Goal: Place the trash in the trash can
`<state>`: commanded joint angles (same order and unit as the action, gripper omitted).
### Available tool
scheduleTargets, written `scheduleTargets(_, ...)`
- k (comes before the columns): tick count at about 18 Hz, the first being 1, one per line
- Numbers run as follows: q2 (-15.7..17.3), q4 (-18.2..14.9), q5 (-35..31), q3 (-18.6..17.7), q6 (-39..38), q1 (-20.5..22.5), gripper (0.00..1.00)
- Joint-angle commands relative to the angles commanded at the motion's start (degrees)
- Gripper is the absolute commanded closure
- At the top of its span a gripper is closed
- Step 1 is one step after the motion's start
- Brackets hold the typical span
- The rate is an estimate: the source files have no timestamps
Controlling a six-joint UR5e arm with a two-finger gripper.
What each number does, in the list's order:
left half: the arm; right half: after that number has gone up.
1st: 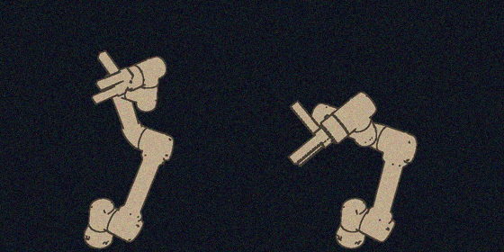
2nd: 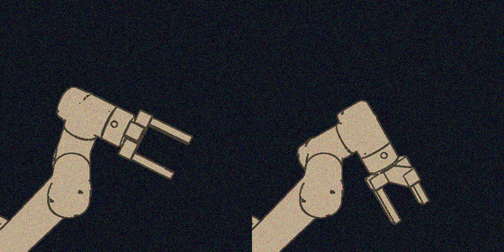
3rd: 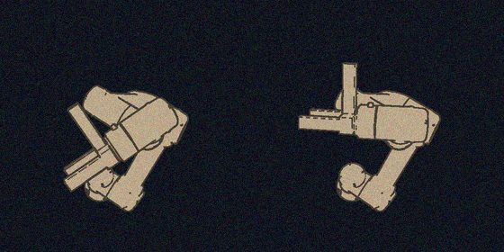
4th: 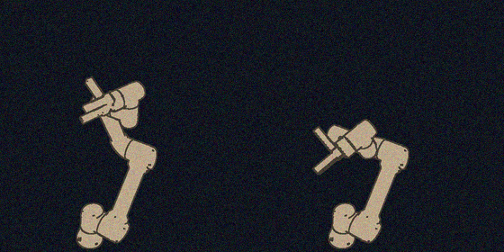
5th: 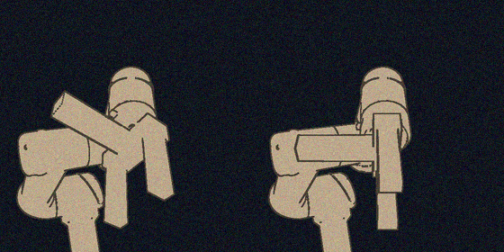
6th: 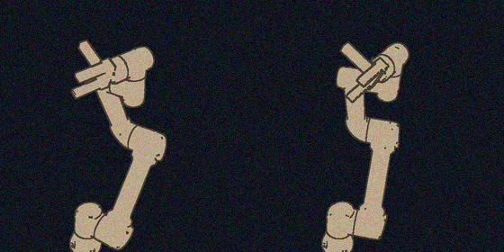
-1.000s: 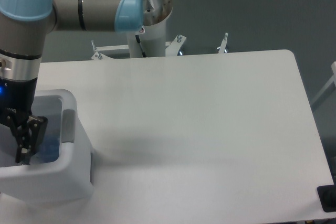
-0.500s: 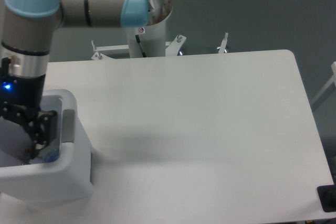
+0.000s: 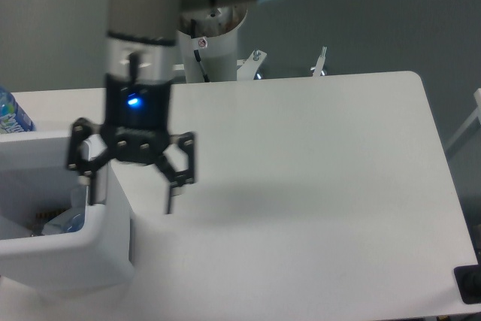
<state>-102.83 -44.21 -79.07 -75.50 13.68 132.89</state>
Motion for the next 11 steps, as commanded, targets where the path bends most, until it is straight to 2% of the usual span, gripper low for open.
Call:
scheduleTargets(2,1.4,-0.61,-7.29,-0.96,4.93,0.09,0.0)
scheduleTargets(4,2.02,-3.24,-12.84,-1.76,6.27,0.01,0.0)
scheduleTargets(6,2.9,-7.36,-15.75,-1.84,8.54,-0.08,0.0)
scheduleTargets(9,4.83,-14.4,-19.7,-2.54,18.54,-0.17,0.0)
scheduleTargets(11,6.24,-15.73,-19.98,-3.86,21.99,-0.08,0.0)
